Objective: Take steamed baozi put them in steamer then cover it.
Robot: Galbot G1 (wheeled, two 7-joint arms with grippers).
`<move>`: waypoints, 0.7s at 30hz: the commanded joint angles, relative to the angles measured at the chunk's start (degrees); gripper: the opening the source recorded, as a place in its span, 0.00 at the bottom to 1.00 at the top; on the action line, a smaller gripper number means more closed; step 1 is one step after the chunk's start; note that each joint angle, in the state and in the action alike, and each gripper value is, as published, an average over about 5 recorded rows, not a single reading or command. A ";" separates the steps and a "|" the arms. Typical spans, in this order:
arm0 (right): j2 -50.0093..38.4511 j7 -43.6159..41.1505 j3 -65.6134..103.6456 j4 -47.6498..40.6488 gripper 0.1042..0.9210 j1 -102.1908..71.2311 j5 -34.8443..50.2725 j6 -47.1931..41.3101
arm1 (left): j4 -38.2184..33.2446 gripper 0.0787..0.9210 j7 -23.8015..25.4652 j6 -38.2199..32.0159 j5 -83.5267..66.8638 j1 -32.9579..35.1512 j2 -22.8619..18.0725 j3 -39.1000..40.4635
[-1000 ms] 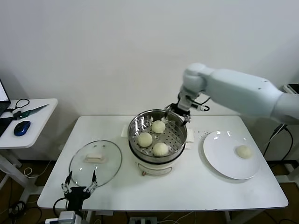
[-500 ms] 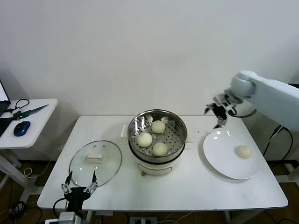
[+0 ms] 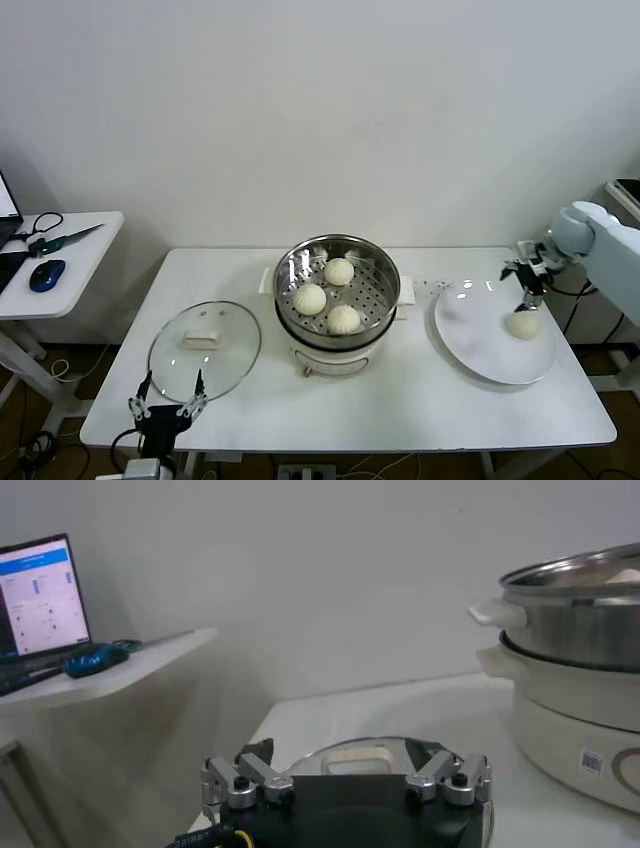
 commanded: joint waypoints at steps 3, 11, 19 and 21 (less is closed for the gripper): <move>3.53 -0.36 13.73 -12.90 0.88 -9.59 -9.11 3.18 | 0.46 0.88 -0.08 -0.06 0.54 0.19 -0.30 0.05; 6.63 0.29 16.72 -16.47 0.88 -10.41 -11.56 3.97 | 0.94 0.88 -0.13 -0.19 0.58 0.32 -0.08 -0.11; 8.70 0.51 19.00 -19.56 0.88 -9.92 -14.32 5.01 | 1.47 0.88 -0.10 0.00 0.85 -0.36 -0.03 0.27; 9.32 0.51 19.27 -20.28 0.88 -9.73 -14.83 5.24 | 1.58 0.88 -0.09 0.01 0.92 -0.45 -0.02 0.33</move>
